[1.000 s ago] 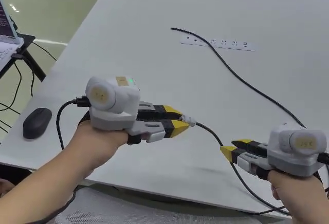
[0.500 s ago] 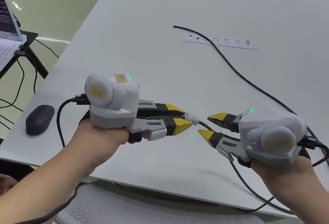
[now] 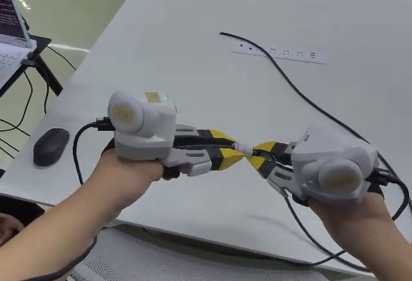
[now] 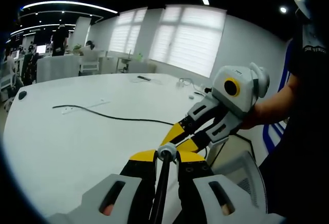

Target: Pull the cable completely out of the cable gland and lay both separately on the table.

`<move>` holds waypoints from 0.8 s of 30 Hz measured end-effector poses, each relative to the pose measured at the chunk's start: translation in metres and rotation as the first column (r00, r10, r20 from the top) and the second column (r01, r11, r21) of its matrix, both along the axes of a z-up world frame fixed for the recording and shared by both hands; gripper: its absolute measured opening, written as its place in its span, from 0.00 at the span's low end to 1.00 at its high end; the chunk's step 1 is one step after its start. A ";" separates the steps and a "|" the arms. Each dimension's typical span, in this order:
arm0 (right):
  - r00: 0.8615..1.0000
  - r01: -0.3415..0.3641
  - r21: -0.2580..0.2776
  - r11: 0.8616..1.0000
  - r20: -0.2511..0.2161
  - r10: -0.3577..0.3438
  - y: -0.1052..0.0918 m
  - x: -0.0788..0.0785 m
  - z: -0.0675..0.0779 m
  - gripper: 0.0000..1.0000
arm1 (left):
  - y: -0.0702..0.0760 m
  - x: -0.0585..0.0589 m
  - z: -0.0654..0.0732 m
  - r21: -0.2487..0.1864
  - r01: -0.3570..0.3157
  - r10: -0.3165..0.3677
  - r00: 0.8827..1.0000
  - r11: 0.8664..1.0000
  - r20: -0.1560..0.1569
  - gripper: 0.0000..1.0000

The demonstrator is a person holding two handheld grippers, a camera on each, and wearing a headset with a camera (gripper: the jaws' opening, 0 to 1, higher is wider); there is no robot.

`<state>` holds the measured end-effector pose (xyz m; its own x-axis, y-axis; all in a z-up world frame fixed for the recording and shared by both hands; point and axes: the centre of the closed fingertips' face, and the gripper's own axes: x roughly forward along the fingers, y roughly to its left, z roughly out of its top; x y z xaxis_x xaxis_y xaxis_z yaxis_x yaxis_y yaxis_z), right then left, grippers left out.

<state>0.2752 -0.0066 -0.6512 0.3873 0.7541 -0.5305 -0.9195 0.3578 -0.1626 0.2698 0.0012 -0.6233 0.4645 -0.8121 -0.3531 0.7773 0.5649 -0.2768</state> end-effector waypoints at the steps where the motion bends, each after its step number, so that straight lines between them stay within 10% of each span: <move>1: 1.000 -0.003 -0.003 1.000 0.006 0.003 0.000 0.000 -0.001 0.01 | 0.000 0.000 0.000 0.000 -0.001 0.001 1.000 1.000 0.001 0.14; 24: 0.970 0.189 0.006 0.982 -0.155 -0.186 -0.041 0.020 -0.027 0.00 | 0.011 0.009 0.019 -0.084 -0.052 0.053 0.998 0.995 0.016 0.14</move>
<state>0.2956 -0.0478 -0.6783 0.4386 0.6868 -0.5796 -0.8489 0.5282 -0.0165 0.2793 0.0124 -0.6045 0.5128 -0.8129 -0.2760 0.7525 0.5804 -0.3112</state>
